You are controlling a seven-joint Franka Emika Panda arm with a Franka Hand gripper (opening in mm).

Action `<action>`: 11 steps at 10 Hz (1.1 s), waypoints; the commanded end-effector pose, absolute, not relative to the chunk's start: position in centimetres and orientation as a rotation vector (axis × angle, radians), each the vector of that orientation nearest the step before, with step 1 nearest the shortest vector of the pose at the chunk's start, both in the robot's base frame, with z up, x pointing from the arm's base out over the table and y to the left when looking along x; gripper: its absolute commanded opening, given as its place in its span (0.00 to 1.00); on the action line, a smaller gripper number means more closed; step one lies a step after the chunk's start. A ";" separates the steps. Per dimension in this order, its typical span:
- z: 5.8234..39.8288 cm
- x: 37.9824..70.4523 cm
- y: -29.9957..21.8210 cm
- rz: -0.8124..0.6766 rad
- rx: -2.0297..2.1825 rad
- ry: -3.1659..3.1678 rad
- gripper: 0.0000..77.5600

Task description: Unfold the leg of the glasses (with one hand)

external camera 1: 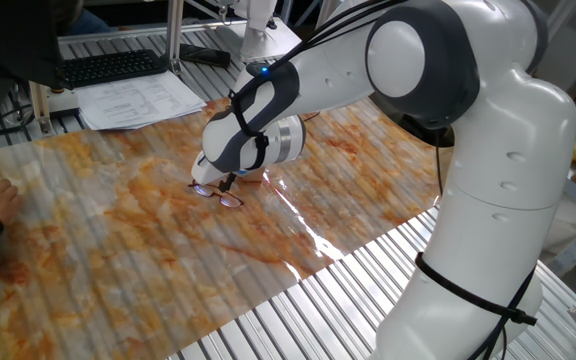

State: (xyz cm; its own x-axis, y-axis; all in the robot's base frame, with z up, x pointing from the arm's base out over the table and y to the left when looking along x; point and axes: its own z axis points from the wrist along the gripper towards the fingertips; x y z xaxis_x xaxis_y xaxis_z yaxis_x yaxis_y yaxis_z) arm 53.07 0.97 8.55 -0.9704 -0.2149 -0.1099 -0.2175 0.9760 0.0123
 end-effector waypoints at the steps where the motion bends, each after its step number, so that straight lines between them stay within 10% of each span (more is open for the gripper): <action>1: 8.5 53.2 1.0 0.037 -0.328 3.013 0.01; 6: 8.3 53.2 1.0 0.030 -0.290 3.012 0.01; 7: 8.3 53.2 1.0 0.030 -0.290 3.012 1.00; 11: 8.3 53.2 1.0 0.030 -0.290 3.012 1.00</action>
State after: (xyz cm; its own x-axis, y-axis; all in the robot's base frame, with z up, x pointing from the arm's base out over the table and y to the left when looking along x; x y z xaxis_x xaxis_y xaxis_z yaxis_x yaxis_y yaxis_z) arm 53.12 0.98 8.22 -0.9741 -0.1953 -0.1137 -0.1978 0.9802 0.0105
